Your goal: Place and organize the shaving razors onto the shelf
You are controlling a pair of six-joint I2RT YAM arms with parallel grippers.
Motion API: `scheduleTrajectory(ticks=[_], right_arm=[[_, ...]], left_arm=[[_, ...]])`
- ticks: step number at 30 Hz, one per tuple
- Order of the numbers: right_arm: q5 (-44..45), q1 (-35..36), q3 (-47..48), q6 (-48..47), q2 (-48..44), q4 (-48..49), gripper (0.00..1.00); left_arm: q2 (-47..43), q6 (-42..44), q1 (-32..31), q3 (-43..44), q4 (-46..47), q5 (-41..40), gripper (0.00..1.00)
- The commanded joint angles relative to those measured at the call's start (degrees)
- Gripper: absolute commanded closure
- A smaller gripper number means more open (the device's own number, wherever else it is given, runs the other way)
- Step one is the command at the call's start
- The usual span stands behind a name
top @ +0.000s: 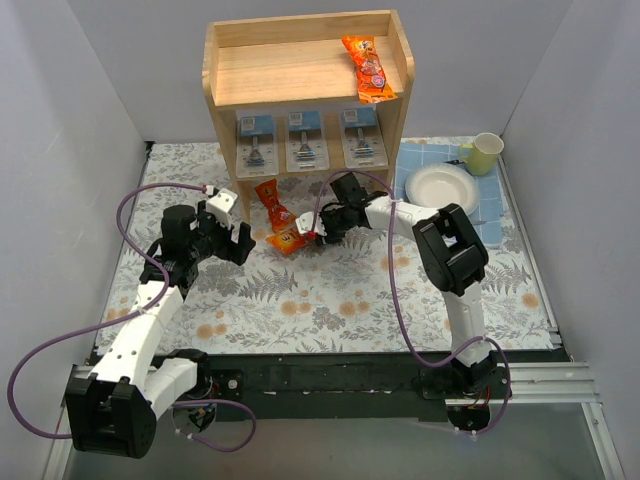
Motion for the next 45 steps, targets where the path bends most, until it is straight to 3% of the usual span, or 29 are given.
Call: scheduleTrajectory(ticks=[1,3,7,13,20,25,30,35,38,45], right_arm=[[2.88,1.12,1.19,0.14,0.74,0.83,0.64],[4.2,1.47,0.23,1.55,0.05,1.35,0.81],[4.82,2.88,-3.03,7.51,-2.94,1.09,0.99],[10.52,6.13,-6.36,35.97,-9.44,4.24,0.99],[17.73,7.62,-14.53,56.98,-20.51,11.98,0.99],[23.36,11.14,-21.21,58.07,-27.38,18.56,0.99],[24.68,13.86,-22.01,55.26,-28.26,18.67,0.99],[27.4,15.1,-23.24,53.85,-28.17,19.37,0.99],[28.46,15.1,-23.6,52.88,-28.26,19.63,0.99],[26.89,16.33,-22.81,50.34,-29.58,19.9,0.99]], left_arm=[[0.22,-0.11,0.04,2.25,0.23,1.08,0.21],[0.22,-1.34,0.04,1.73,0.5,1.6,0.21],[-0.31,-9.58,0.04,-0.12,0.06,2.39,0.15],[-0.31,-23.3,0.13,-4.86,0.67,6.44,0.02],[3.02,-34.12,0.39,-5.74,4.36,6.96,0.02],[5.57,-39.48,0.48,-5.66,5.68,11.79,0.07],[7.42,-41.86,0.48,-4.69,8.23,16.37,0.1],[7.78,-40.73,0.48,-3.9,9.63,22.33,0.21],[7.51,-40.55,0.48,-3.81,9.55,22.01,0.23],[8.65,-39.93,0.48,-4.6,12.36,22.09,0.5]])
